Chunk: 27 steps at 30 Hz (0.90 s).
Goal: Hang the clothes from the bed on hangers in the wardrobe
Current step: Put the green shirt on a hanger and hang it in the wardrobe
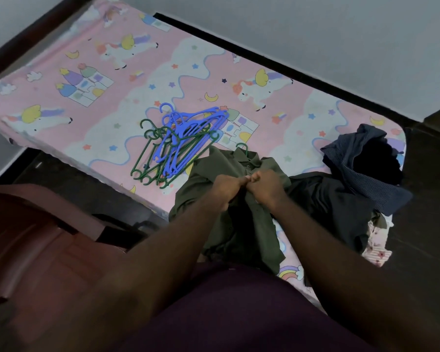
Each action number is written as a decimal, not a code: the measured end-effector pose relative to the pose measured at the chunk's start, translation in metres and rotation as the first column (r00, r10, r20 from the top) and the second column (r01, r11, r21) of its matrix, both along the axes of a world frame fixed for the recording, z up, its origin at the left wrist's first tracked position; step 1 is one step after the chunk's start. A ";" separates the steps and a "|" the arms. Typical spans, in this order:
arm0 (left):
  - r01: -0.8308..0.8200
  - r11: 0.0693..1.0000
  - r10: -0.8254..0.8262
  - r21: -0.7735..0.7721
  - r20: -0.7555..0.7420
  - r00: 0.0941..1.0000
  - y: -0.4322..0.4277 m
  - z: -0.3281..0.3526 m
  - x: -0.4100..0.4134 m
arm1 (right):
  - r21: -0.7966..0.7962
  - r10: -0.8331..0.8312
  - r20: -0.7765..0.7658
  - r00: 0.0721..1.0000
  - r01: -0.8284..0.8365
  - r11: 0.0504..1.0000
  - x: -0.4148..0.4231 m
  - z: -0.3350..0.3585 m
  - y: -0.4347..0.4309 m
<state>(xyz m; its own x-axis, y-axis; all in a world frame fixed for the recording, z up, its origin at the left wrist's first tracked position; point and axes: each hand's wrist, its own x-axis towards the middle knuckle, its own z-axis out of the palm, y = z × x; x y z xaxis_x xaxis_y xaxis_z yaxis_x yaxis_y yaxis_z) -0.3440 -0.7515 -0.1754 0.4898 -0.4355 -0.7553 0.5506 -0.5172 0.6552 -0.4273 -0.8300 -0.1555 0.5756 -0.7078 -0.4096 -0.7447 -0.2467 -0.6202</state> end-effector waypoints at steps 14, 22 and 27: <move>-0.070 0.997 0.073 0.040 -0.086 0.994 -0.030 0.002 -0.008 | -0.236 0.191 -0.031 0.981 -0.193 0.952 -0.014 0.000 -0.012; 0.106 0.993 -0.107 0.059 0.021 0.994 -0.036 -0.004 -0.007 | 0.183 -0.266 0.068 0.962 0.250 0.951 -0.019 -0.007 -0.018; 0.122 0.993 -0.121 0.008 -0.008 0.993 -0.034 -0.007 -0.004 | 0.478 -0.484 0.050 0.874 0.404 0.779 -0.015 -0.013 -0.020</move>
<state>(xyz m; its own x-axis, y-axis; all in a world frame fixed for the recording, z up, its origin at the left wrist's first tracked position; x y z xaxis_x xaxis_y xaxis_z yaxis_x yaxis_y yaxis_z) -0.3481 -0.7853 -0.1824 0.4281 -0.4851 -0.7625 0.4880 -0.5861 0.6468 -0.4423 -0.8501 -0.1684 0.3275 -0.6672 -0.6690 -0.5826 0.4148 -0.6989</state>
